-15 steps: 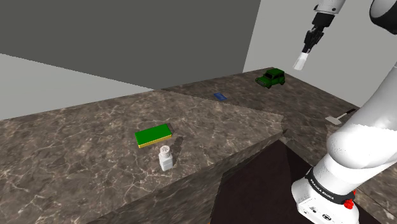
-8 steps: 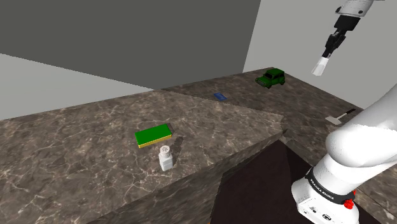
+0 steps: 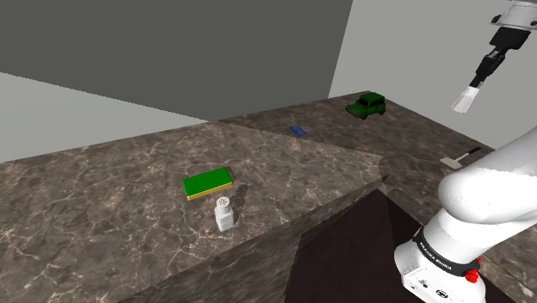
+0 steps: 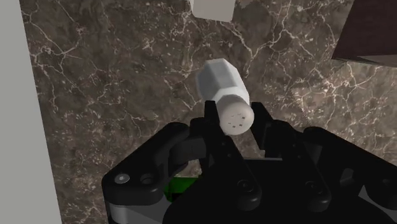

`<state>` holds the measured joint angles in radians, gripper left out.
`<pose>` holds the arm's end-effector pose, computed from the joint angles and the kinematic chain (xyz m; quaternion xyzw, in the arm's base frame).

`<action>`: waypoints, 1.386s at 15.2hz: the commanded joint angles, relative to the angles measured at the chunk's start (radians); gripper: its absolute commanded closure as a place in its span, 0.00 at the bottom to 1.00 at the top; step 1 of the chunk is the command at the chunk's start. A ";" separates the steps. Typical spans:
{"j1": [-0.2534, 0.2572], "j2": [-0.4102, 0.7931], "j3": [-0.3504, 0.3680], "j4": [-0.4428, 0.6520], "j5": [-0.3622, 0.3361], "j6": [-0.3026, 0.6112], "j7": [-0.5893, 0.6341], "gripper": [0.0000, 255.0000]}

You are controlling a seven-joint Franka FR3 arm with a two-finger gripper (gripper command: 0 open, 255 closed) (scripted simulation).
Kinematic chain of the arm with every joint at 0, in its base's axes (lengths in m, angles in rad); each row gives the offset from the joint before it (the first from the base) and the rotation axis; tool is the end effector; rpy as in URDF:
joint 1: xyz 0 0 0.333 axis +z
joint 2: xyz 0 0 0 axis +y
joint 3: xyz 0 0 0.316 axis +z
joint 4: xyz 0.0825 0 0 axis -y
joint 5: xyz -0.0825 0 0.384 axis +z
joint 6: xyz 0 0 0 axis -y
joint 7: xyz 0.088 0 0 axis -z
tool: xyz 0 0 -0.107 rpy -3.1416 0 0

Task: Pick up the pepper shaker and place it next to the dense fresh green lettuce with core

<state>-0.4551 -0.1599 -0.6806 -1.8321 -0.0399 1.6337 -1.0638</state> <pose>0.1942 -0.4768 0.5715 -0.9984 0.0289 -0.0102 0.0465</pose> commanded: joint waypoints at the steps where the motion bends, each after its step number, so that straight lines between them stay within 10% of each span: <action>1: -0.019 -0.018 -0.022 -0.005 -0.017 -0.009 -0.039 1.00; 13: -0.125 -0.012 -0.207 0.030 -0.060 -0.031 -0.327 1.00; 21: -0.206 0.152 -0.388 0.146 0.041 -0.047 -0.609 1.00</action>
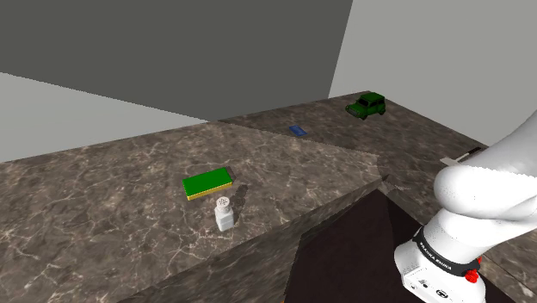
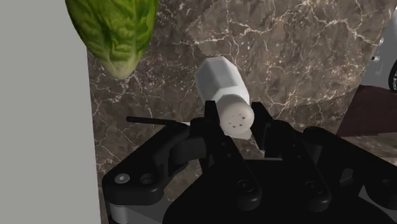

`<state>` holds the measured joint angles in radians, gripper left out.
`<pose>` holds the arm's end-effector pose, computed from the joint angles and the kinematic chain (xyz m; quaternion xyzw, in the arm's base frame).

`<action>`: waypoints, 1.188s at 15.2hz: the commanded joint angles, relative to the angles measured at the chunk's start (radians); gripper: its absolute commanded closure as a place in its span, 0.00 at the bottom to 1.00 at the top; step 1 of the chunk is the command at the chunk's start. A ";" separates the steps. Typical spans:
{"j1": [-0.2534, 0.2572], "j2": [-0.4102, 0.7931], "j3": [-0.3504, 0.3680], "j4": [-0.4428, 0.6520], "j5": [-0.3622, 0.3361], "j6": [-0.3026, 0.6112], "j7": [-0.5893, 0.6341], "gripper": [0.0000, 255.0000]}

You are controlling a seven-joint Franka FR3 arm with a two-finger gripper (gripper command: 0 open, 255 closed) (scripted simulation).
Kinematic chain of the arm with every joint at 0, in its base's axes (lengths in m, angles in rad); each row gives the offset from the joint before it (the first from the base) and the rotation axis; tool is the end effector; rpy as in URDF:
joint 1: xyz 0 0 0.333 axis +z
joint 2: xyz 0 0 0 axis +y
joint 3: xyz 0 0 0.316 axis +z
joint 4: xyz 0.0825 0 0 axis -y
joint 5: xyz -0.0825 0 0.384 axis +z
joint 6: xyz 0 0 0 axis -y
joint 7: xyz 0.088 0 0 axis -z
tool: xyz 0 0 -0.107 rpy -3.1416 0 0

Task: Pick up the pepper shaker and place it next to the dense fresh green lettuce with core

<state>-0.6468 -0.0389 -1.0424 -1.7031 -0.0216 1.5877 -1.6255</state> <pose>-0.0745 -0.5395 0.5742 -0.9984 0.0301 -0.0101 0.0472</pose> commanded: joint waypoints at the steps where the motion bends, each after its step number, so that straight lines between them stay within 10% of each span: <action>1: -0.035 0.067 -0.048 0.038 0.050 -0.005 -0.092 1.00; 4: -0.113 0.171 -0.083 0.099 0.134 -0.022 -0.210 1.00; 18: -0.099 0.161 -0.073 -0.096 0.128 0.168 -0.206 1.00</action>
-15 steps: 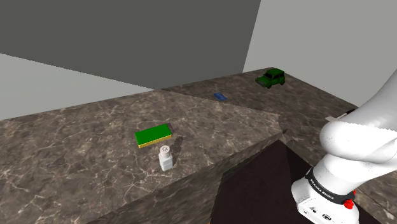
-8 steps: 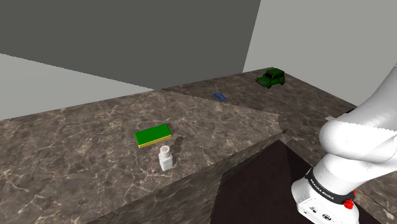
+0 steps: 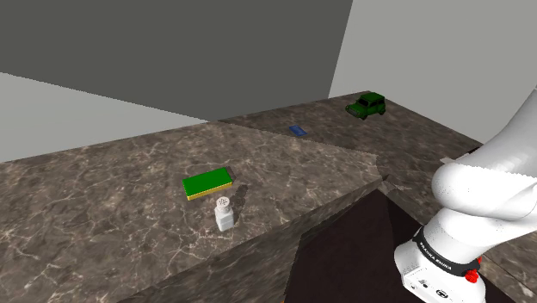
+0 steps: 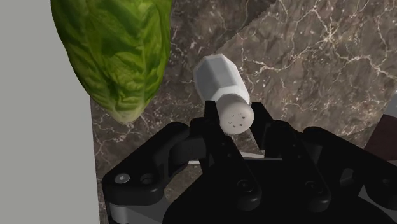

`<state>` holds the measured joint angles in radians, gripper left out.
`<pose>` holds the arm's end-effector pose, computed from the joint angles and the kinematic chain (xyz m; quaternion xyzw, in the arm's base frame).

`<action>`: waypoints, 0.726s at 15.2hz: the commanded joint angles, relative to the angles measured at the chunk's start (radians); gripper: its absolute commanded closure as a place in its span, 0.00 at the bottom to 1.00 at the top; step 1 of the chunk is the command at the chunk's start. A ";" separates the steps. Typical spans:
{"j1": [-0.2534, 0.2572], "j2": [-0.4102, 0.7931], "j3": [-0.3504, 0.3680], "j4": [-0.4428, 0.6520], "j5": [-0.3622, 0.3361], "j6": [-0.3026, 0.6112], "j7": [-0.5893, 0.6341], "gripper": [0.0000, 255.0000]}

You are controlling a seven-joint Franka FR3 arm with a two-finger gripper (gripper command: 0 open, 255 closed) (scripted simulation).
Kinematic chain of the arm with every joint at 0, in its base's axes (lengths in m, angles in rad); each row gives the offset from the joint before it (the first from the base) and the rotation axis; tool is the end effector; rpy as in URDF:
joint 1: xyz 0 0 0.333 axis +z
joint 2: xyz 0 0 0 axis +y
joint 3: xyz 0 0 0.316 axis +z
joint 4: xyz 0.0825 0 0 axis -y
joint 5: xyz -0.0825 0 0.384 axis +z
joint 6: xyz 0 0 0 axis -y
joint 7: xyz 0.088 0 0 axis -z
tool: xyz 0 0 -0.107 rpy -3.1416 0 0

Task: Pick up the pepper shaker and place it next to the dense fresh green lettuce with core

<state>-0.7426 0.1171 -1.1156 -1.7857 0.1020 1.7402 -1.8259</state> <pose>-0.1331 -0.5531 0.5062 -0.9984 0.0283 -0.0102 0.0468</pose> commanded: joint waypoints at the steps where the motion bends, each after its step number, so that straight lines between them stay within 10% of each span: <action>1: -0.004 0.008 0.000 -0.025 0.007 0.029 -0.008 1.00; 11: -0.022 0.056 0.014 -0.129 0.056 0.153 -0.042 1.00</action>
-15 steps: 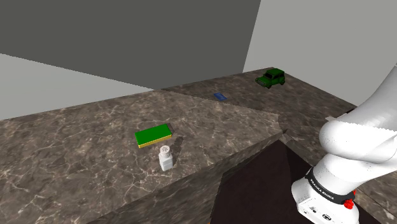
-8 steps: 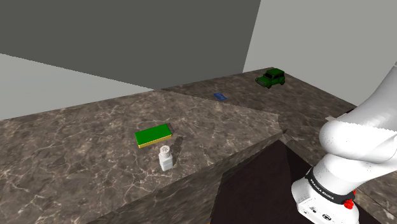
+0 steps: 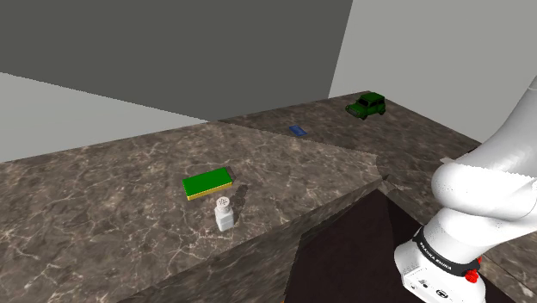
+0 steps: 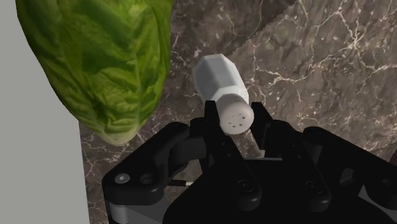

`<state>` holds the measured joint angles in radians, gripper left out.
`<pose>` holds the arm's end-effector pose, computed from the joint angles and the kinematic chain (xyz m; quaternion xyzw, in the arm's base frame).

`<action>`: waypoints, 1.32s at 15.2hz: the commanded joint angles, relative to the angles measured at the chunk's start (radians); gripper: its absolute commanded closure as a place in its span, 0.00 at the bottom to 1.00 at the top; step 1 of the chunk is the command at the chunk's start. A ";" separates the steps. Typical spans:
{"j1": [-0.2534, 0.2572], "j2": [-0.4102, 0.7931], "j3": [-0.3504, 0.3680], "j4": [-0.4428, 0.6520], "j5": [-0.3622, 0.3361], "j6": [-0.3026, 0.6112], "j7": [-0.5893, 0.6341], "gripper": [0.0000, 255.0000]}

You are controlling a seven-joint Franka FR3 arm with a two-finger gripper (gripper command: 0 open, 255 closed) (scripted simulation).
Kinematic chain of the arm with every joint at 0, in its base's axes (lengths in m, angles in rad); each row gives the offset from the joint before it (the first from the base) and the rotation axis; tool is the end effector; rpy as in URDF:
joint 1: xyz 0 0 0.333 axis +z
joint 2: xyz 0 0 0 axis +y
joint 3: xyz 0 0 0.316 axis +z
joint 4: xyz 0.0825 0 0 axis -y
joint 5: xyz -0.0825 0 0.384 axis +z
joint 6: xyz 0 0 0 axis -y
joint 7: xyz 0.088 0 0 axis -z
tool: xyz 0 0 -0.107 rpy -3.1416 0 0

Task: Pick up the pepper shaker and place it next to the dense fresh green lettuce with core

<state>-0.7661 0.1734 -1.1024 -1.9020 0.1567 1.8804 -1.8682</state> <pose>-0.1354 -0.5538 0.4464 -0.9984 0.0284 -0.0102 0.0469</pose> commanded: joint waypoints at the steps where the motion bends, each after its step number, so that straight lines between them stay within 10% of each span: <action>1: -0.002 0.007 0.003 -0.021 0.008 0.025 -0.005 1.00; 19: -0.049 0.098 0.047 -0.105 0.101 0.152 -0.069 1.00; 20: -0.049 0.098 0.047 -0.105 0.101 0.152 -0.069 0.00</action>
<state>-0.8148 0.2712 -1.0560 -2.0069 0.2579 2.0321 -1.9370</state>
